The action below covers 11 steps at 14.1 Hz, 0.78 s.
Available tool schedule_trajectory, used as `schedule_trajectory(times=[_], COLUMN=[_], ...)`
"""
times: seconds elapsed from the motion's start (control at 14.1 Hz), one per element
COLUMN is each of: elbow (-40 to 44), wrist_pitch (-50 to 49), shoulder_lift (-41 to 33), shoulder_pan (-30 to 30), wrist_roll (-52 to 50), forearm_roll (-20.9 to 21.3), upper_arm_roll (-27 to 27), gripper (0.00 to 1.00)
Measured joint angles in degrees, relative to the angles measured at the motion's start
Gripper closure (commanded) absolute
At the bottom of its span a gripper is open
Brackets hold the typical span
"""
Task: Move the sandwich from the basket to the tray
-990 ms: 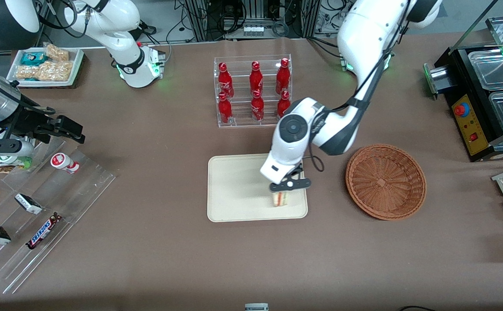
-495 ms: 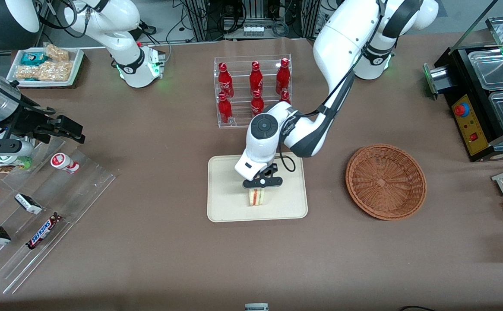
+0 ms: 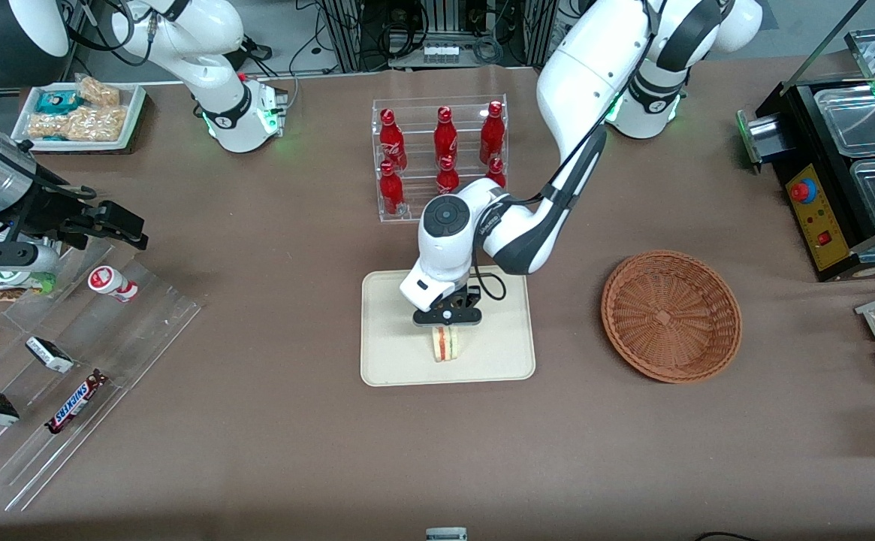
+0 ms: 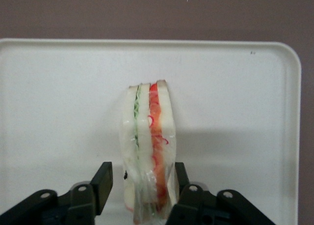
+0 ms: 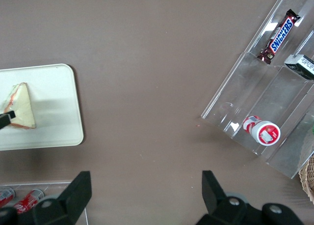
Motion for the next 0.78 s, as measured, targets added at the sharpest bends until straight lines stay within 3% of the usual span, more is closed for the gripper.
schedule_trajectory(times=[0.35, 0.57, 0.78], elbow=[1.31, 0.28, -2.79], wrist_pitch=[-16.36, -21.94, -24.38], shoulder_lift=[-12.2, -18.62, -21.45], shoulder_pan=[3.6, 9.6, 15.84], wrist_roll=[-0.01, 1.56, 9.43], forearm_roll=[0.08, -0.14, -2.05], upper_arm_roll=[0.61, 0.65, 0.7], gripper=[0.0, 0.0, 0.0])
